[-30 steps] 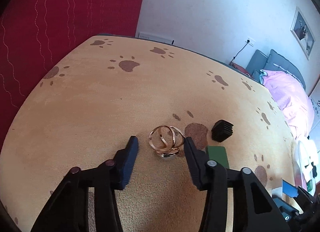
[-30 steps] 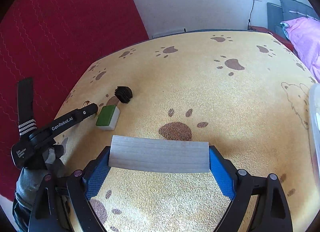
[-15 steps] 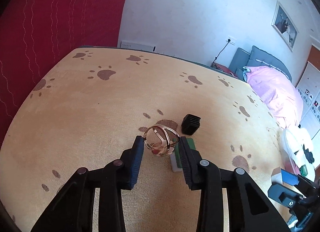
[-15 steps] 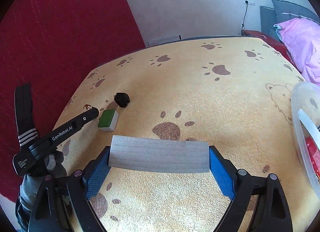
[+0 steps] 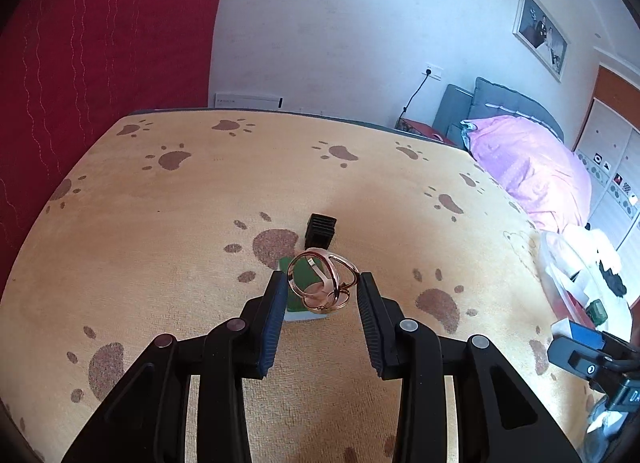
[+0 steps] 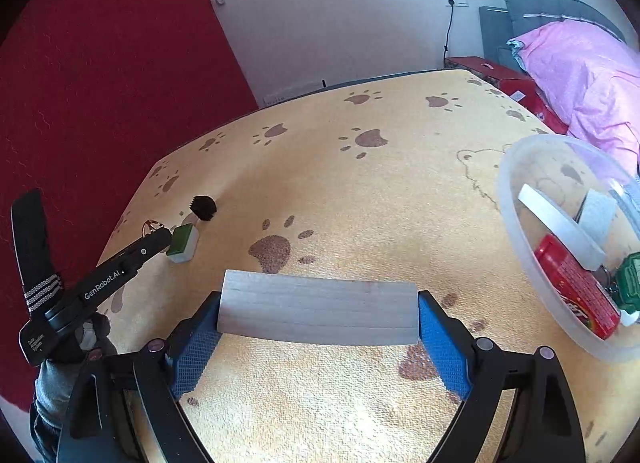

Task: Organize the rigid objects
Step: 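Lower the wooden block into the bowl and open the right gripper while the left gripper carries the gold ring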

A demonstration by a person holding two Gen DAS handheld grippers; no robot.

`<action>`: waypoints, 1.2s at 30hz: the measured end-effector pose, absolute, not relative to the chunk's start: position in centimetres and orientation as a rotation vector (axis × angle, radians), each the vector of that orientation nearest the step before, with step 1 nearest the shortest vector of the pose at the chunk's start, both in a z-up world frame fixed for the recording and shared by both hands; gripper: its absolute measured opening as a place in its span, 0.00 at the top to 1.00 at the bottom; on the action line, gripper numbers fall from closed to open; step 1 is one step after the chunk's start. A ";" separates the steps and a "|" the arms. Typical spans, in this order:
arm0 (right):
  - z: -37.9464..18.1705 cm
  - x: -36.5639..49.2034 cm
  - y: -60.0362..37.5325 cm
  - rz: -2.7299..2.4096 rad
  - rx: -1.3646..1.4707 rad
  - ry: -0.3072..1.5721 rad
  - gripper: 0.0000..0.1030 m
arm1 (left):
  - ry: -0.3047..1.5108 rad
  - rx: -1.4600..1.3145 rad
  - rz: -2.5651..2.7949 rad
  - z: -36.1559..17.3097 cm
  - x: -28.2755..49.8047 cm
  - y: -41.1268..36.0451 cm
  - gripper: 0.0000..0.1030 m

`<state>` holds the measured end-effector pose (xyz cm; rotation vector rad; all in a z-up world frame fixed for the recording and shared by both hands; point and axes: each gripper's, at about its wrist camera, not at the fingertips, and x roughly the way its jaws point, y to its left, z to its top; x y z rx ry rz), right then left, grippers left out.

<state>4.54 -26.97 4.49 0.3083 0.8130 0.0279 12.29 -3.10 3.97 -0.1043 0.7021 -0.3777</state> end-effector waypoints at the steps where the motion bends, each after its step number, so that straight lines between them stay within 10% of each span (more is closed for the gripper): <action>1: 4.5 4.3 -27.3 0.019 0.312 0.811 0.08 | 0.702 -0.100 -0.382 4.0 12.2 -3.3 0.64; 36: 5.9 0.0 -42.1 -0.293 0.361 0.676 0.08 | 0.724 0.043 -0.498 5.5 7.7 -11.6 0.64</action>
